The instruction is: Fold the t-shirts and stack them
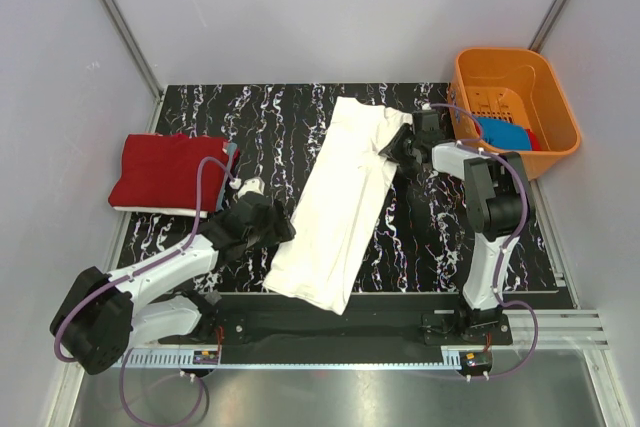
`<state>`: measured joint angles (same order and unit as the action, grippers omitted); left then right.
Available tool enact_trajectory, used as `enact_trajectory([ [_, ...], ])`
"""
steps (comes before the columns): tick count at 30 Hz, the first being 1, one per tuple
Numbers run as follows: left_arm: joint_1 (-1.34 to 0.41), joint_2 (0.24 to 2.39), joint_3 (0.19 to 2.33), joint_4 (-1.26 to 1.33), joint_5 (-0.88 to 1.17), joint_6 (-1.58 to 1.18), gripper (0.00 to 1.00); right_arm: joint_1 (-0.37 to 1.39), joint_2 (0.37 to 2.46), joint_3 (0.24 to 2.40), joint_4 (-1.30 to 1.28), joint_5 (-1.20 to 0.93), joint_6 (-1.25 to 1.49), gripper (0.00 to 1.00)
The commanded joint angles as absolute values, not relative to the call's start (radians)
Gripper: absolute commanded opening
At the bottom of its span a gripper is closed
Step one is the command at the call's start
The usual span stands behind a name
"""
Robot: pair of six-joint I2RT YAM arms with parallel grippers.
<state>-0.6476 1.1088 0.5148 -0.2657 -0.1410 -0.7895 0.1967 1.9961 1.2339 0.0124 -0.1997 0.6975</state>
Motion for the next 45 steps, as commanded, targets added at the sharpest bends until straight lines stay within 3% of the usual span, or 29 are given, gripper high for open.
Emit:
enact_trajectory([
  [1, -0.643, 1.115, 0.546, -0.253, -0.137, -0.773, 0.87, 0.206, 2.002, 1.278, 0.049, -0.175, 0.701, 0.26],
  [5, -0.643, 1.126, 0.548, -0.249, -0.133, -0.772, 0.87, 0.207, 1.959, 1.250, 0.029, -0.124, 0.698, 0.10],
  [9, -0.643, 1.137, 0.549, -0.242, -0.133, -0.764, 0.87, 0.206, 1.905, 1.203, 0.009, -0.072, 0.696, 0.06],
  [15, -0.643, 1.166, 0.560, -0.249, -0.138, -0.756, 0.87, 0.207, 1.888, 1.152, -0.025, -0.040, 0.695, 0.15],
  [17, -0.643, 1.169, 0.561, -0.252, -0.144, -0.758, 0.87, 0.207, 1.882, 1.131, -0.012, -0.046, 0.709, 0.14],
  [21, -0.643, 1.170, 0.557, -0.261, -0.155, -0.755, 0.87, 0.206, 1.852, 1.074, 0.034, -0.037, 0.723, 0.44],
  [25, -0.644, 1.199, 0.555, -0.259, -0.167, -0.749, 0.87, 0.204, 1.825, 1.061, 0.058, -0.006, 0.713, 0.55],
  [45, -0.643, 1.147, 0.560, -0.293, -0.186, -0.739, 0.88, 0.143, 2.034, 1.437, -0.083, 0.029, 0.640, 0.47],
])
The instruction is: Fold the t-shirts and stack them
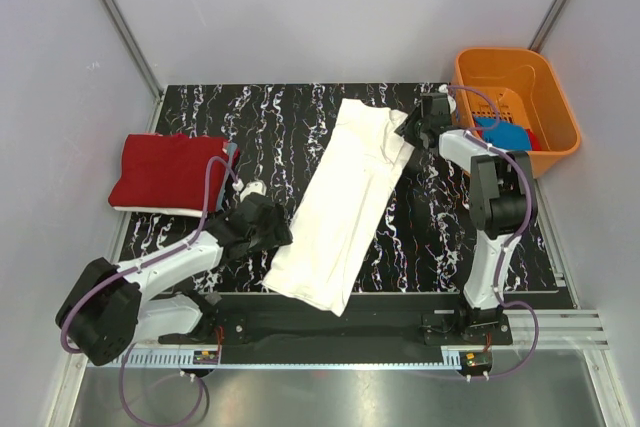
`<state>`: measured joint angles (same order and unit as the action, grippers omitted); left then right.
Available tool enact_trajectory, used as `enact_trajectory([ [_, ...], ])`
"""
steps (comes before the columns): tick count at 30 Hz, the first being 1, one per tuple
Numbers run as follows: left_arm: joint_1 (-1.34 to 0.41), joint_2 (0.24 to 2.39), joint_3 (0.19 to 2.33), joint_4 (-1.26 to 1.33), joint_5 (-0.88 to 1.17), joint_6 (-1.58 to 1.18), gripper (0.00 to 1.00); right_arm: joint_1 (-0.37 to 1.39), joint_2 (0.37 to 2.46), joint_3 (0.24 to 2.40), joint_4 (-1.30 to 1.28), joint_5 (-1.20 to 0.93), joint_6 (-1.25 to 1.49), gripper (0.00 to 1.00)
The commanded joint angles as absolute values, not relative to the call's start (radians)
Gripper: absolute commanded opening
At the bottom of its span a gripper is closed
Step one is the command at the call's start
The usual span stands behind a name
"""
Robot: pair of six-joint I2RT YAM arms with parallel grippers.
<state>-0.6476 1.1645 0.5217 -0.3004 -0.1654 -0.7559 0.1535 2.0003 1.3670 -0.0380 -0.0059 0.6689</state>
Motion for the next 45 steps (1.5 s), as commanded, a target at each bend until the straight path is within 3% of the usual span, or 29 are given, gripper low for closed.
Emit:
enact_trajectory([
  [1, -0.643, 1.150, 0.560, -0.291, -0.186, -0.738, 0.88, 0.137, 2.043, 1.449, -0.089, 0.034, 0.635, 0.47],
  [14, -0.643, 1.175, 0.568, -0.293, -0.186, -0.730, 0.87, 0.112, 2.181, 1.577, -0.112, 0.025, 0.624, 0.43],
  [16, -0.643, 1.180, 0.571, -0.296, -0.186, -0.730, 0.87, 0.112, 2.192, 1.583, -0.107, 0.025, 0.626, 0.38],
  [17, -0.643, 1.181, 0.572, -0.299, -0.187, -0.732, 0.87, 0.110, 2.194, 1.589, -0.107, 0.028, 0.623, 0.24],
  [19, -0.643, 1.184, 0.574, -0.301, -0.186, -0.733, 0.87, 0.106, 2.191, 1.591, -0.121, 0.052, 0.618, 0.12],
  [27, -0.643, 1.201, 0.584, -0.293, -0.183, -0.732, 0.86, 0.071, 2.109, 1.511, -0.106, 0.087, 0.630, 0.07],
  [29, -0.643, 1.204, 0.584, -0.291, -0.183, -0.732, 0.86, 0.069, 2.088, 1.487, -0.101, 0.090, 0.632, 0.09],
  [32, -0.643, 1.210, 0.583, -0.288, -0.186, -0.732, 0.86, 0.069, 2.068, 1.456, -0.100, 0.091, 0.643, 0.51],
  [37, -0.643, 1.220, 0.578, -0.285, -0.193, -0.732, 0.86, 0.067, 1.991, 1.349, -0.034, 0.054, 0.666, 0.60],
  [45, -0.643, 1.238, 0.566, -0.276, -0.186, -0.729, 0.86, 0.069, 1.968, 1.243, 0.043, -0.055, 0.704, 0.60],
])
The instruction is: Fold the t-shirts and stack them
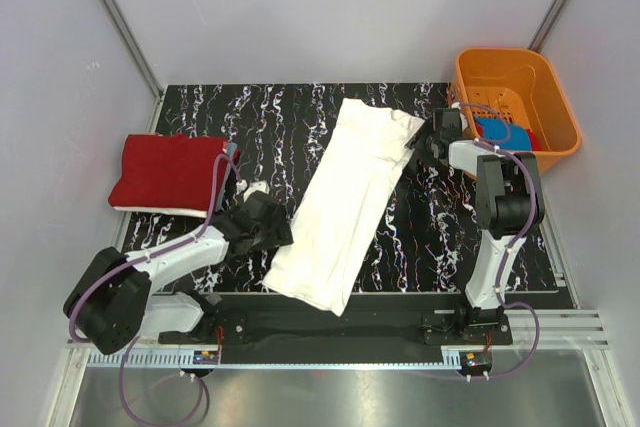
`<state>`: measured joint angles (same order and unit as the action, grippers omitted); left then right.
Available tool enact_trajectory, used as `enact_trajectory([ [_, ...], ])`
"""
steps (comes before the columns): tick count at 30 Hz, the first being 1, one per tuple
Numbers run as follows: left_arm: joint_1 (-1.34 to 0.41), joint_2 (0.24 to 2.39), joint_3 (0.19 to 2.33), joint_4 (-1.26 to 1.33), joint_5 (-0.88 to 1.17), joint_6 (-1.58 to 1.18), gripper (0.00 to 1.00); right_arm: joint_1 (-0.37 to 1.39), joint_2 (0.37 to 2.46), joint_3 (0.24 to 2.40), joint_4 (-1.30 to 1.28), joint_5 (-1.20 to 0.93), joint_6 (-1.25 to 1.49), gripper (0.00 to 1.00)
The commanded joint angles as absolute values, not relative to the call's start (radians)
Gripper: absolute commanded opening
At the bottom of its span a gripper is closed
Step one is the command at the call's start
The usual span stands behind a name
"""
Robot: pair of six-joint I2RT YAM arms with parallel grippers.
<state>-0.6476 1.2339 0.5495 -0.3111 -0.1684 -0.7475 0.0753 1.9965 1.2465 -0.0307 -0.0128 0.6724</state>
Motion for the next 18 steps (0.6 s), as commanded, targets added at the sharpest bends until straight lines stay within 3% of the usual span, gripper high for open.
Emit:
enact_trajectory([
  [1, -0.643, 1.236, 0.566, -0.275, -0.184, -0.729, 0.86, 0.071, 1.988, 1.244, 0.060, -0.061, 0.707, 0.60],
  [6, -0.643, 1.210, 0.571, -0.285, -0.184, -0.730, 0.86, 0.071, 2.072, 1.299, 0.071, -0.086, 0.729, 0.55],
  [13, -0.643, 1.174, 0.577, -0.295, -0.157, -0.723, 0.86, 0.078, 2.204, 1.436, 0.015, -0.043, 0.723, 0.18],
  [18, -0.643, 1.085, 0.557, -0.245, -0.117, -0.716, 0.87, 0.109, 2.342, 1.687, -0.137, -0.006, 0.672, 0.14],
])
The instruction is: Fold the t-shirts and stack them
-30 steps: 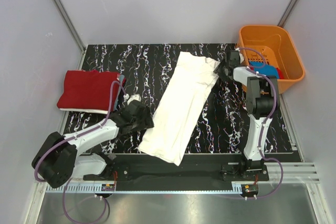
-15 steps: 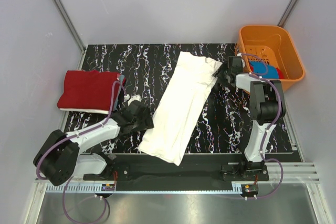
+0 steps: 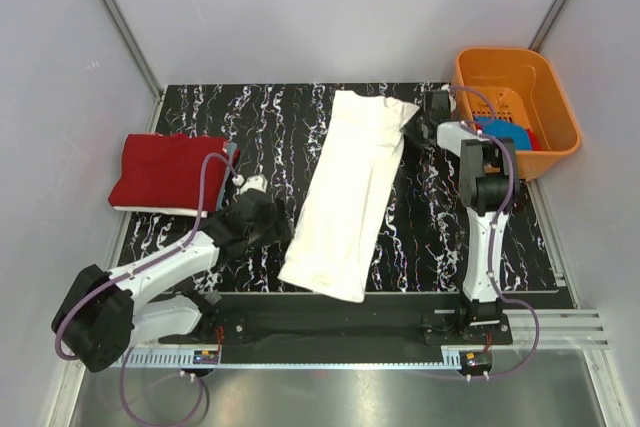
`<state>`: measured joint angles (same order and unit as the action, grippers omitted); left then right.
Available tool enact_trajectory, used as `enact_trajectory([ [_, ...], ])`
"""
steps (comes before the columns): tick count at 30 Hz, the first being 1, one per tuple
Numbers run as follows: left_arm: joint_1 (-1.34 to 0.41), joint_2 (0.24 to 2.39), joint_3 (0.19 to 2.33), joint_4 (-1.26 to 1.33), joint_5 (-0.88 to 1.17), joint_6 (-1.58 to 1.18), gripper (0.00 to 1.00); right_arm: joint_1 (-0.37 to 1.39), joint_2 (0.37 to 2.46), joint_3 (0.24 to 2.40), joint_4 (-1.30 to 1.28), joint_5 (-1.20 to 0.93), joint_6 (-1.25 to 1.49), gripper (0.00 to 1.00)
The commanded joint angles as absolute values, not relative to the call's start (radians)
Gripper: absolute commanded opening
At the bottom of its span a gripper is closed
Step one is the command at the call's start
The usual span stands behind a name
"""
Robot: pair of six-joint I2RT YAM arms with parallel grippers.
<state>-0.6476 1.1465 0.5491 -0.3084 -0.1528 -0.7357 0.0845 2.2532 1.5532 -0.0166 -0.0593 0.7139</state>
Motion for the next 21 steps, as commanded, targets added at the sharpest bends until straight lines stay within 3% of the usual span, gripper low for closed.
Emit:
enact_trajectory([
  [1, -0.643, 1.074, 0.560, -0.242, -0.112, -0.713, 0.87, 0.113, 2.365, 1.742, -0.161, -0.006, 0.666, 0.14],
  [5, -0.643, 1.040, 0.607, -0.267, -0.095, -0.687, 0.87, 0.120, 2.457, 1.990, -0.244, -0.006, 0.647, 0.16],
  [7, -0.643, 1.029, 0.627, -0.272, -0.074, -0.690, 0.87, 0.120, 2.509, 2.077, -0.308, -0.006, 0.637, 0.26],
  [8, -0.643, 1.020, 0.641, -0.256, -0.060, -0.696, 0.87, 0.120, 2.525, 2.154, -0.333, -0.006, 0.624, 0.36],
  [10, -0.643, 1.012, 0.653, -0.227, 0.033, -0.713, 0.87, 0.123, 2.534, 2.200, -0.382, -0.006, 0.612, 0.67],
  [13, -0.643, 1.005, 0.709, -0.183, 0.138, -0.753, 0.88, 0.129, 2.464, 2.093, -0.325, 0.014, 0.600, 0.73],
  [21, -0.638, 0.991, 0.864, -0.102, 0.498, -0.937, 0.89, 0.152, 2.248, 1.793, -0.121, 0.014, 0.618, 0.78],
])
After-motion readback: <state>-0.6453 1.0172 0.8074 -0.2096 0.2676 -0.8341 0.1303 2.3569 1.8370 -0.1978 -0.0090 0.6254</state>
